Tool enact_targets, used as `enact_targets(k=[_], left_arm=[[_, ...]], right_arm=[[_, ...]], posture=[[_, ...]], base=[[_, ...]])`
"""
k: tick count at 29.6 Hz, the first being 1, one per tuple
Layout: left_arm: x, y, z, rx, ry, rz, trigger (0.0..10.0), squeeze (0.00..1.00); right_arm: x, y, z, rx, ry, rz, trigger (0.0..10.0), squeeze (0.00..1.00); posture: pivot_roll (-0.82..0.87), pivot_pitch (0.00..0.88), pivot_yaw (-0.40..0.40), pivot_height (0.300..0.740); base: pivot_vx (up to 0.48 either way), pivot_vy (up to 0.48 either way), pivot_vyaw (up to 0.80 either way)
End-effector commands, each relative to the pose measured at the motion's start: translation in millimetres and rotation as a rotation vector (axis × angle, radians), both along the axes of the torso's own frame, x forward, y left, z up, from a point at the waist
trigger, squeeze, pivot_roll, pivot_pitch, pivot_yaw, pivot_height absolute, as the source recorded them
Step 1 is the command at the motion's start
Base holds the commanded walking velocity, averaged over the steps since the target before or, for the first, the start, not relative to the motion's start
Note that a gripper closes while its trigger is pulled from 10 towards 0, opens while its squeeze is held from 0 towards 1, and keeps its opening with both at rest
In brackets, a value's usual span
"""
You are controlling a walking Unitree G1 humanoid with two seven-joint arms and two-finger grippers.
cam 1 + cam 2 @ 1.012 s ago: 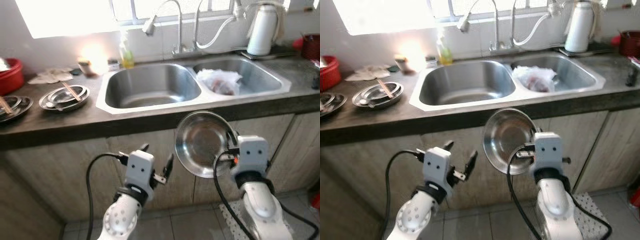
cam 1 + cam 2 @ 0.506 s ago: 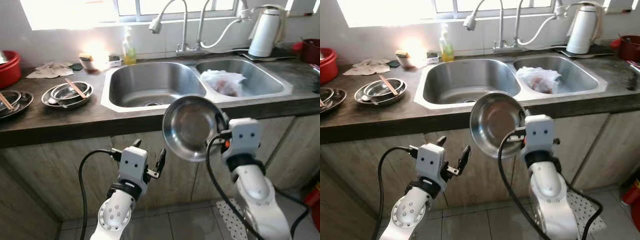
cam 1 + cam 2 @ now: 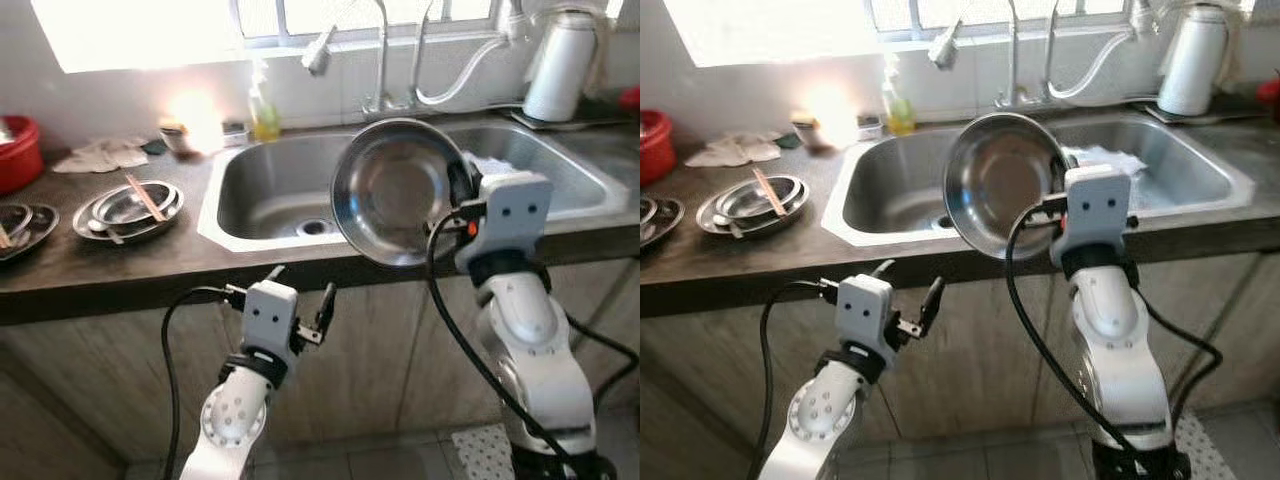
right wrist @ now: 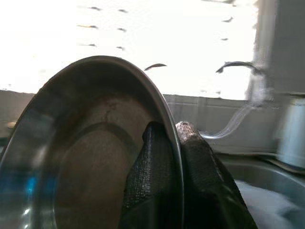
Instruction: Kitchen organization
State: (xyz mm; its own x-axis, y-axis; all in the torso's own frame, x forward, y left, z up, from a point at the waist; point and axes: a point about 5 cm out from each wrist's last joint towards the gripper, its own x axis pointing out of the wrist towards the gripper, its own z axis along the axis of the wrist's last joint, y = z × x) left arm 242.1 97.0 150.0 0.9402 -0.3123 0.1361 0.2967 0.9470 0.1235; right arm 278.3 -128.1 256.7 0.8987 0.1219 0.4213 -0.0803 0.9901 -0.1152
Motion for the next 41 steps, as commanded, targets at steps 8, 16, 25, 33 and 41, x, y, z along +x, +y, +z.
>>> enact_targets(k=[8, 16, 25, 33, 41], left_arm=[[-0.1, -2.9, -1, -0.010, 0.011, -0.009, 10.0, 0.00], [-0.4, -1.5, -3, -0.004, 0.017, -0.009, 10.0, 0.00], [-0.2, -3.3, -3, -0.007, 0.014, -0.014, 10.0, 0.00], [-1.1, -3.9, -4, -0.005, 0.015, -0.016, 10.0, 0.00], [-0.7, -4.5, -4, -0.006, 0.017, -0.019, 10.0, 0.00]], right_arm=[[3.2, -1.0, -1, -0.011, 0.017, 0.009, 10.0, 0.00], [7.6, -4.9, -2, 0.010, 0.045, 0.007, 10.0, 0.00], [10.5, -5.3, -3, -0.021, 0.052, 0.011, 10.0, 0.00], [28.9, -19.2, -19, -0.045, 0.215, -0.040, 10.0, 0.00], [49.2, -25.7, -27, -0.048, 0.336, -0.035, 10.0, 0.00]], posture=[[0.03, 0.022, -0.018, 0.740], [0.03, 0.013, -0.020, 0.740], [0.03, 0.001, -0.021, 0.740], [0.03, 0.003, -0.021, 0.740], [0.03, 0.020, -0.021, 0.740]], base=[[0.316, 0.000, 0.60], [0.316, 0.000, 0.00], [0.317, 0.000, 0.26], [0.316, 0.000, 0.00], [0.315, 0.000, 0.00]])
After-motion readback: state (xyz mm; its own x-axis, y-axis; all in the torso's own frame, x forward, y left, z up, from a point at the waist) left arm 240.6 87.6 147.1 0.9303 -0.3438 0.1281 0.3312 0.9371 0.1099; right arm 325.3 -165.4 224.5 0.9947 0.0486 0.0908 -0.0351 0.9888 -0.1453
